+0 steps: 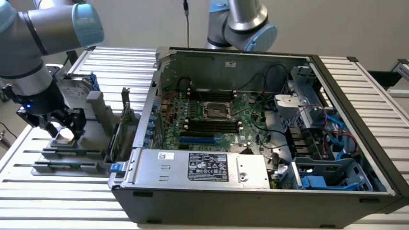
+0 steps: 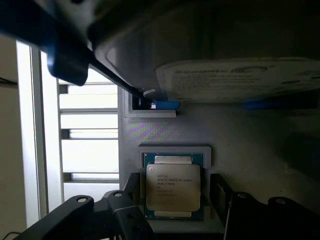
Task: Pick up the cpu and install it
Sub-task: 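Pick up the cpu and move it towards the insertion slot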
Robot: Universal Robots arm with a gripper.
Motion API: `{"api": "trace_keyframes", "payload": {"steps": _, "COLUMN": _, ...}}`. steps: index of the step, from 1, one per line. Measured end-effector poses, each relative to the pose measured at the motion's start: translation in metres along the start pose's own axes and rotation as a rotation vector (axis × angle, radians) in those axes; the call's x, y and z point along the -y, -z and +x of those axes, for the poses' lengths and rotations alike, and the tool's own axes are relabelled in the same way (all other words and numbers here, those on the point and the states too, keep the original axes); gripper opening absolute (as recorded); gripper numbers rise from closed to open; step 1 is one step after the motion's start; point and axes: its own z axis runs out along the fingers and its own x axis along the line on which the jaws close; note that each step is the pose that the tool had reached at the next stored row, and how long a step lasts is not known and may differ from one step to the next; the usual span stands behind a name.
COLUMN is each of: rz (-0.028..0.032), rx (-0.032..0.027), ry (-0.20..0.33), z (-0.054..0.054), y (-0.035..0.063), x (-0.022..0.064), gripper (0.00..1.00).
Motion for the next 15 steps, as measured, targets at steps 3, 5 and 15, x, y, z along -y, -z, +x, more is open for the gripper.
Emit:
{"api": "trace_keyframes", "payload": {"steps": 3, "rz": -0.0002, "rx": 0.0002, "ry": -0.002, "z": 0.0000, "y": -0.0001, "x": 0.0000, "gripper": 0.67}}
{"api": "trace_keyframes", "payload": {"steps": 5, "rz": -0.0002, "rx": 0.0001, "ry": -0.002, "z": 0.0001, "y": -0.0001, "x": 0.0000, "gripper": 0.67}}
{"api": "trace_keyframes", "payload": {"steps": 15, "rz": -0.0001, "rx": -0.0030, "ry": -0.003, "z": 0.0001, "y": 0.0000, "x": 0.0009, "gripper": 0.67}}
